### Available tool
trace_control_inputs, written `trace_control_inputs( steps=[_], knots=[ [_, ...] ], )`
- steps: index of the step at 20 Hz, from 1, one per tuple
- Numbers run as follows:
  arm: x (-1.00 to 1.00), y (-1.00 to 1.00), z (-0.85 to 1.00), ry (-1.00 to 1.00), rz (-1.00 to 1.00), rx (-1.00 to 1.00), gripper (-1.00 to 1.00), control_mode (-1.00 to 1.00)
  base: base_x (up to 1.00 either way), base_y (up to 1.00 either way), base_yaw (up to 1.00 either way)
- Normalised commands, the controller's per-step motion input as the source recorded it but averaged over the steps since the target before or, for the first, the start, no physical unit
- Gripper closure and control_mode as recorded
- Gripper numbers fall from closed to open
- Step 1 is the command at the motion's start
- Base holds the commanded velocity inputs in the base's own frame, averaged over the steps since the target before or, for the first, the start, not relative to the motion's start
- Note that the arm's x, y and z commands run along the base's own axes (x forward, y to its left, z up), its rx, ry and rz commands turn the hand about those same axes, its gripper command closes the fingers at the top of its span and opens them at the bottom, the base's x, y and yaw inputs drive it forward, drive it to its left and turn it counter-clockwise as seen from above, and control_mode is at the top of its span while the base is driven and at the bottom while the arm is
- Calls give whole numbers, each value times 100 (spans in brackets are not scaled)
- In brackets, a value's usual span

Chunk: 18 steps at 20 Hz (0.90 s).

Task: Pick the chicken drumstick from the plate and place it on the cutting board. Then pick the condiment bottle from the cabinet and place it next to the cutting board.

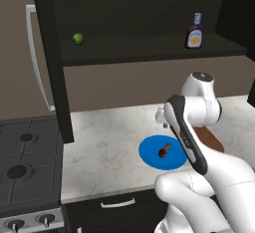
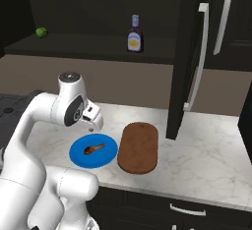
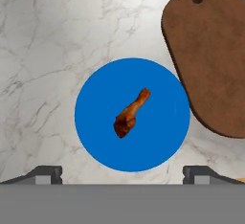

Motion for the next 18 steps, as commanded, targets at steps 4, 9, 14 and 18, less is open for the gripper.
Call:
trace_control_inputs(
  steps=[4,9,14,18],
  knots=[
    [0,0,-17,0,-7,4,-100,-100,0,0,0],
    [0,0,-24,0,-6,1,-100,-100,0,0,0],
    [0,0,-26,0,-6,0,-100,-100,0,0,0],
    [0,0,-24,0,-5,0,-100,-100,0,0,0]
  ],
)
